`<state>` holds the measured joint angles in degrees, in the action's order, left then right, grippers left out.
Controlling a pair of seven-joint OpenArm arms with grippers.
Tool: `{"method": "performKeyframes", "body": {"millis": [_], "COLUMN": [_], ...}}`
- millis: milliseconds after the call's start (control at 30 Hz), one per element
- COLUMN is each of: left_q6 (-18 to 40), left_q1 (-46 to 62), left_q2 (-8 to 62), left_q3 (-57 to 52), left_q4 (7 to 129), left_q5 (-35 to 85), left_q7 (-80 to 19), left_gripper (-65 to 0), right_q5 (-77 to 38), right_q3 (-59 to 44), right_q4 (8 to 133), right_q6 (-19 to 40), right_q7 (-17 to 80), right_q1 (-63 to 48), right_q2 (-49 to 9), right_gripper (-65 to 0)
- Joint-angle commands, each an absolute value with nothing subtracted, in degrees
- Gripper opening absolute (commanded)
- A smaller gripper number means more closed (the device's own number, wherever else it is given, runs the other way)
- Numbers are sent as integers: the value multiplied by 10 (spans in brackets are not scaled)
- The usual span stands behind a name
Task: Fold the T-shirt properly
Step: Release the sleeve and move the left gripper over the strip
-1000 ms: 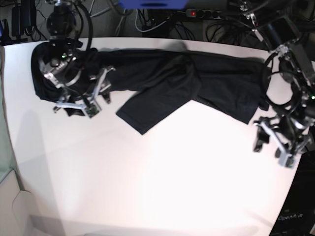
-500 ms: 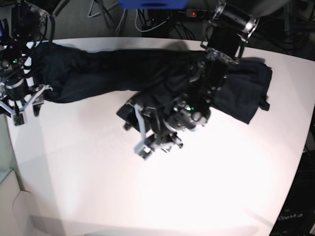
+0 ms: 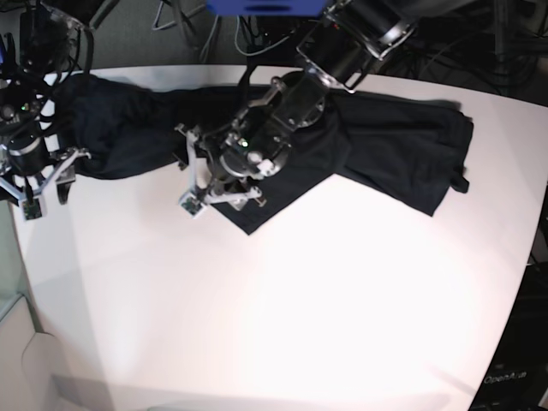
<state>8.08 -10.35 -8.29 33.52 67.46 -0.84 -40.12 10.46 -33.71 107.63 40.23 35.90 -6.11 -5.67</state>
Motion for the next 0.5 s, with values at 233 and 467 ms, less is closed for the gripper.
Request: {"method": "performKeyframes", "body": {"millis": [233, 467], "left_q6": [24, 10], "left_q1": [-116, -94], "left_q2": [-90, -90], "left_q3": [331, 332], "left_q4": [584, 639], "left_q5": [-37, -36], "left_q7": [-352, -358], "left_gripper": [-232, -232], "right_q5": [101, 101], "right_q3": [-339, -339], "right_q4": [1087, 1086], "right_q6": [400, 400], "right_q7": [347, 347], "right_q1": [-55, -44], "right_q2": [-63, -63], "right_gripper": [-260, -260]}}
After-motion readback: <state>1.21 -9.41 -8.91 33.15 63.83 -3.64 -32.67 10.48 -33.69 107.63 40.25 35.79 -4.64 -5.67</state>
